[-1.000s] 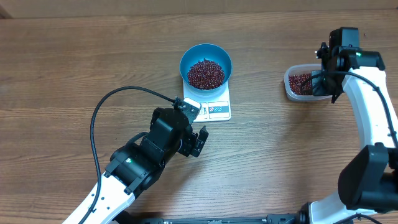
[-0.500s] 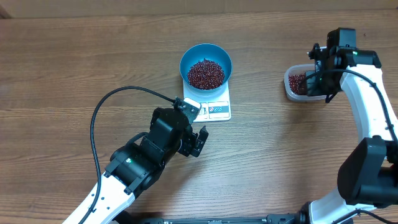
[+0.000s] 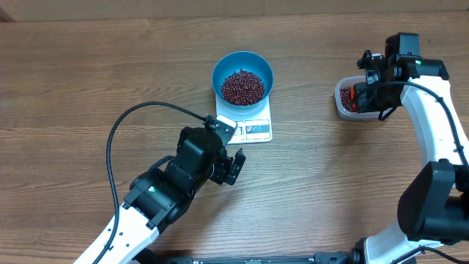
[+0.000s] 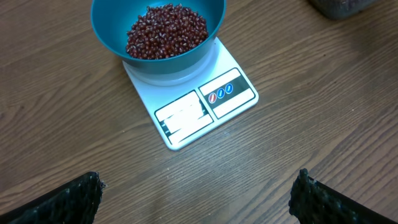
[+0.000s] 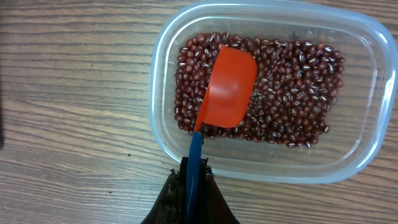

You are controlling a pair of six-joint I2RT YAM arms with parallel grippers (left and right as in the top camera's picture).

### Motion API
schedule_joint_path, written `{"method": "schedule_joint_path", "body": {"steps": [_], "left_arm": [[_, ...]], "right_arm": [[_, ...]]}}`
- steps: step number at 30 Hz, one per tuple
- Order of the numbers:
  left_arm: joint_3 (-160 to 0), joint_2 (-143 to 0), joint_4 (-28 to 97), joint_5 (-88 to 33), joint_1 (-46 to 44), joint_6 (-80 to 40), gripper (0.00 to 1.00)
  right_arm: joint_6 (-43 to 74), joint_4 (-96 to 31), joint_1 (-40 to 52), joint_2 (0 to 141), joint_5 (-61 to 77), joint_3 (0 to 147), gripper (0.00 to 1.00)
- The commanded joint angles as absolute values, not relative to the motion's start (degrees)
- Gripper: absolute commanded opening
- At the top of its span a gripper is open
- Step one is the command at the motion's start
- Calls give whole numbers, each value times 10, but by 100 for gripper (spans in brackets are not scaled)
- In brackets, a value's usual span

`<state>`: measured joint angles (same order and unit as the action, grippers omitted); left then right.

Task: Scoop item into bowl and weigh 150g on scale
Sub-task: 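Lower the red scoop into the beans in the plastic tub, then drag the scoop through the beans to fill it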

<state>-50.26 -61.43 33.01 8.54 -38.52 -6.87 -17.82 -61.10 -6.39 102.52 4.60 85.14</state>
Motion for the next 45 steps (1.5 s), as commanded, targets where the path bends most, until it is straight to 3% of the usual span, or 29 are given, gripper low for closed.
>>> {"method": "schedule_joint_path", "body": {"steps": [1,14,45], "left_arm": [[-503,-618,329,79,-383,-60,100],[-503,-618,329,79,-383,-60,99],[-503,-618,329,79,-383,-60,99]], "right_arm": [[-185,-606,-69,1027,91,857,4],[-215,-609,-189,1027,289,857,4],[-246,-665,-303,1027,435,857,4]]}}
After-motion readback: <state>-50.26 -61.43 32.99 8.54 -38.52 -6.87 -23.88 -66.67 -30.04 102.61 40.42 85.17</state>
